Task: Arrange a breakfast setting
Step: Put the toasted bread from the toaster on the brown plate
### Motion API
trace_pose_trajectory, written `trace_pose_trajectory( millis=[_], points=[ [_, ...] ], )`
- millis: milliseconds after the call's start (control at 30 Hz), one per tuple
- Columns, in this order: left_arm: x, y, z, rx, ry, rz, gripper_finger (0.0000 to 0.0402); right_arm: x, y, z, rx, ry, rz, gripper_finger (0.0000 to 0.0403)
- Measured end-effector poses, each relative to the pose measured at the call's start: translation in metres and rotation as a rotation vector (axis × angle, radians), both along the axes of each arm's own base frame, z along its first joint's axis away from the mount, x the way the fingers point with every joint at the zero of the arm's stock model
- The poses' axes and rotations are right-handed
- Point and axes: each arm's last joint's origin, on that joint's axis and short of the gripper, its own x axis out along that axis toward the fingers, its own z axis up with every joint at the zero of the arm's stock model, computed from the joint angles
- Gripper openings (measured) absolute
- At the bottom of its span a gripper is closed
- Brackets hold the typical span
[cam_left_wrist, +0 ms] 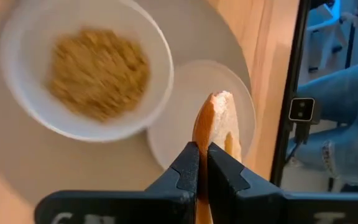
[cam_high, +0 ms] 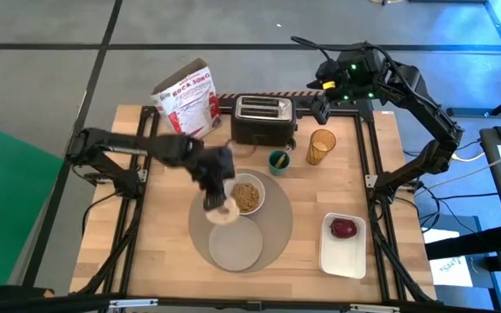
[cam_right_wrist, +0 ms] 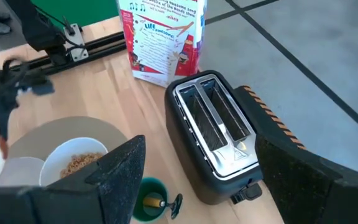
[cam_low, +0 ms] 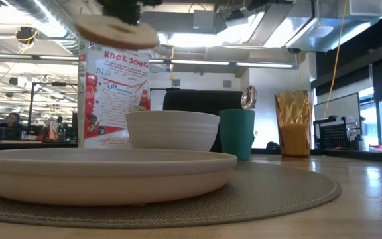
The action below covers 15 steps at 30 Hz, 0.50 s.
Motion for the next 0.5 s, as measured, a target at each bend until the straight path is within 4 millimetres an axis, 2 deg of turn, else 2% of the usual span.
trace_pose_trajectory(
  millis=[200,333,500],
  points=[
    [0.001,-0.045,-0.056,-0.103,-0.034,0.122,0.001,0.0,0.0,0.0,-0.044,0.018,0.036,0.0291],
    [-0.011,-0.054,-0.085,-0.072,0.036,0.292,0.001,0.0,0.0,0.0,-0.061,0.02,0.067,0.0291],
    [-0.026,-0.064,-0.108,-0.095,0.112,0.373,0.001,0.0,0.001,0.0,-0.071,0.024,0.109,0.0291]
  ],
)
